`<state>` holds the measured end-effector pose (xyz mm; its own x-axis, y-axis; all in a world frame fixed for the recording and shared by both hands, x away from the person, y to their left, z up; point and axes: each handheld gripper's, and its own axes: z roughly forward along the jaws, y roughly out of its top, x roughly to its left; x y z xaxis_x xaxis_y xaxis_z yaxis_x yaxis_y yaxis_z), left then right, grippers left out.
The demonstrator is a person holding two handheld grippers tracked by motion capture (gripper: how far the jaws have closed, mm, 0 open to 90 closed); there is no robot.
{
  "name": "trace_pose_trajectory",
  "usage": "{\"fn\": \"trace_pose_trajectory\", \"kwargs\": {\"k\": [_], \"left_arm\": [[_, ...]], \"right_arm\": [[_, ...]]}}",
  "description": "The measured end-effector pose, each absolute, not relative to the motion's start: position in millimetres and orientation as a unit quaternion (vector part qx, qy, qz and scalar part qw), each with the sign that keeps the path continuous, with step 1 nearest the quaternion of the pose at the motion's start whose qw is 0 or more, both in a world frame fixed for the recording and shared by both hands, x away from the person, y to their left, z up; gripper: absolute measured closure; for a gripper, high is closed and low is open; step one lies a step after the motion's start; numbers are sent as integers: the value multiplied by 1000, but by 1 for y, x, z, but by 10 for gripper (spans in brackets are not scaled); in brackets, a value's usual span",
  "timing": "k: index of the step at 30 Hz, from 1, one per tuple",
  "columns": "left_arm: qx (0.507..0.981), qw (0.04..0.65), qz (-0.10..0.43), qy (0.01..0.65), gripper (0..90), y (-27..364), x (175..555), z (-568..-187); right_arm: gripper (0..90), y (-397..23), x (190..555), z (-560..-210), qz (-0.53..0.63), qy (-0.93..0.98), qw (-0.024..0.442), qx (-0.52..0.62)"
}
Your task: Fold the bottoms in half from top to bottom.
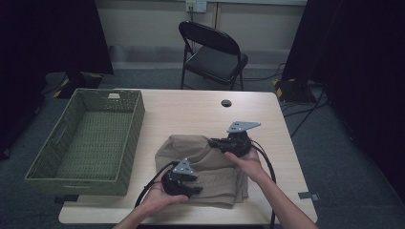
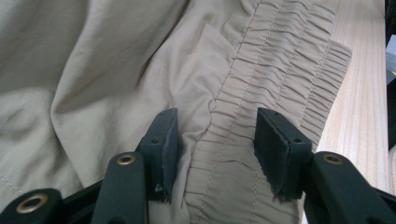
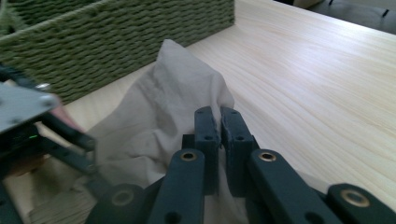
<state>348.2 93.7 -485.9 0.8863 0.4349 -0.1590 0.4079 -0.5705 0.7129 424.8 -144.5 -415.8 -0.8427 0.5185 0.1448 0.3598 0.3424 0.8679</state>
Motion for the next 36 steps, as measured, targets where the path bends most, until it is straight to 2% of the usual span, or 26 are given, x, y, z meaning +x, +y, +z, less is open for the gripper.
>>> {"fn": "trace_pose_trajectory", "kwargs": {"k": [5, 11, 16, 26, 36], "left_arm": [[876, 418, 4, 239, 535, 101, 346, -473], [874, 433, -13, 219, 487, 116, 332, -459], [883, 412, -13, 225, 455, 119, 331, -472], [888, 395, 29, 235, 459, 102, 338, -482], [887, 394, 54, 234, 462, 106, 348, -482]], "right_arm": [[871, -145, 411, -413, 508, 819, 78, 257], [871, -148, 411, -417, 502, 821, 77, 261], [870, -150, 417, -420, 501, 818, 80, 271], [872, -145, 424, -414, 510, 811, 82, 274], [872, -143, 405, -408, 514, 818, 77, 248]]}}
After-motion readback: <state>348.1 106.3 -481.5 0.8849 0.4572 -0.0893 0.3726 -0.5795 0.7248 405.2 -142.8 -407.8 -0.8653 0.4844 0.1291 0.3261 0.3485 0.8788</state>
